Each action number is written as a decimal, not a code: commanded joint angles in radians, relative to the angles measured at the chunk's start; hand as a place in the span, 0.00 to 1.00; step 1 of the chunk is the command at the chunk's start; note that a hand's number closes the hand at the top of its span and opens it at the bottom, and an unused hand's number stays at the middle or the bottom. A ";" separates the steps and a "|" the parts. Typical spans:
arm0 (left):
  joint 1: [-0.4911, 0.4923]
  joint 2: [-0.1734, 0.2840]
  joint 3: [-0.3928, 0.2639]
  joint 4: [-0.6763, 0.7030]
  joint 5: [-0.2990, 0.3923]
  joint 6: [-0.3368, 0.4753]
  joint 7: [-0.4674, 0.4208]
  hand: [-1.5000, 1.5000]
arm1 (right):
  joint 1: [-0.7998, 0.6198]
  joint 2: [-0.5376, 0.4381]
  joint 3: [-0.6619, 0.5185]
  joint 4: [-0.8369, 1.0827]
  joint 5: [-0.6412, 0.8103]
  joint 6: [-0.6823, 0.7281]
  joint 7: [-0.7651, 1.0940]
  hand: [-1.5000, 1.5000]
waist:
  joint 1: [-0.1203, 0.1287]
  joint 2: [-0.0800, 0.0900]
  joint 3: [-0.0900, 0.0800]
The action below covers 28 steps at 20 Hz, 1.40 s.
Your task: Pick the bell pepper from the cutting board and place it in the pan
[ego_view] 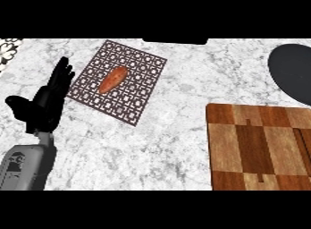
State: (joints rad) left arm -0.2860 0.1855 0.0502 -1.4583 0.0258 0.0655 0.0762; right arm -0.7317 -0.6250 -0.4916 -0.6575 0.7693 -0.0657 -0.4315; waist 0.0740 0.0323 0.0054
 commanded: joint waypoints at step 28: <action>-0.028 -0.003 0.005 0.007 0.003 -0.006 0.002 0.50 | -0.079 -0.105 -0.283 0.501 -0.239 0.272 -0.293 0.00 | -0.002 0.008 0.007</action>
State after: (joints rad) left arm -0.3101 0.1780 0.0433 -1.4481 0.0225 0.0577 0.0752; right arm -0.8248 -0.7057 -0.7030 -0.1803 0.6028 0.1420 -0.6777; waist 0.0863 0.0445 0.0121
